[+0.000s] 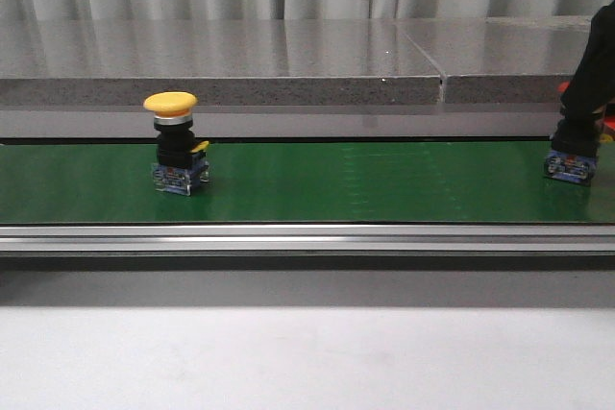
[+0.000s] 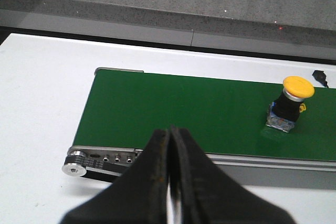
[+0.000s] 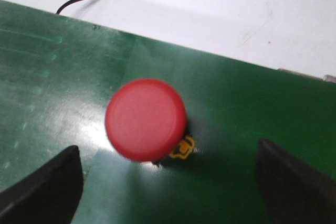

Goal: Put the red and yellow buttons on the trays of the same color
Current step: 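Move the right gripper down and grasp the red button on the belt, then lower the red button into the red tray and open the right gripper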

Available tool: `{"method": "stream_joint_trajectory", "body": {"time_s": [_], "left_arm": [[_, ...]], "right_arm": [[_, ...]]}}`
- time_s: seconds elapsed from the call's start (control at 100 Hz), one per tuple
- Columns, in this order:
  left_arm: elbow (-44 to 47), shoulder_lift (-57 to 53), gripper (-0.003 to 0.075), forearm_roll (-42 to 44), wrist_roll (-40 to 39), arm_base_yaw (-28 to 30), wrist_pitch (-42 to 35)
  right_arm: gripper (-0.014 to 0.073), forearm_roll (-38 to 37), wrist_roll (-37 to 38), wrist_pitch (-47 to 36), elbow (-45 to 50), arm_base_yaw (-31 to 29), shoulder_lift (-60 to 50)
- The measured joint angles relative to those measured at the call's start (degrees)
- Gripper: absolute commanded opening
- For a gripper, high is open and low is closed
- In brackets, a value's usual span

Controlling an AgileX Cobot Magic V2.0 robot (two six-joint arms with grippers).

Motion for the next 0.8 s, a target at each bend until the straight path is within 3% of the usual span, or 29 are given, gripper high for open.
{"method": "stream_joint_trajectory", "body": {"time_s": [0.14,0.21,0.31,0.41,0.48,0.64,0.8], "left_arm": [[0.0,0.0,-0.0019,0.0,0.0,0.0,0.0],[0.0,0.0,-0.0019,0.0,0.0,0.0,0.0],[0.0,0.0,-0.0019,0.0,0.0,0.0,0.0],[0.0,0.0,-0.0019,0.0,0.0,0.0,0.0],[0.0,0.0,-0.0019,0.0,0.0,0.0,0.0],[0.0,0.0,-0.0019,0.0,0.0,0.0,0.0],[0.0,0.0,-0.0019,0.0,0.0,0.0,0.0]], "right_arm": [[0.0649,0.0,-0.6,-2.3,-1.3,0.0,3.7],[0.0600,0.0,-1.3,-2.7,-1.9,0.0,5.3],[0.0433,0.0,-1.8,-3.1,-2.4,0.0,6.8],[0.0203,0.0,-1.9,-2.6,-3.0,0.1,7.2],[0.0107,0.0,-1.9,-0.9,-3.8,0.1,7.2],[0.0085,-0.2,-1.9,5.2,-7.8,-0.9,7.2],[0.0085,-0.4,-1.5,9.1,-13.7,-5.6,7.2]]}}
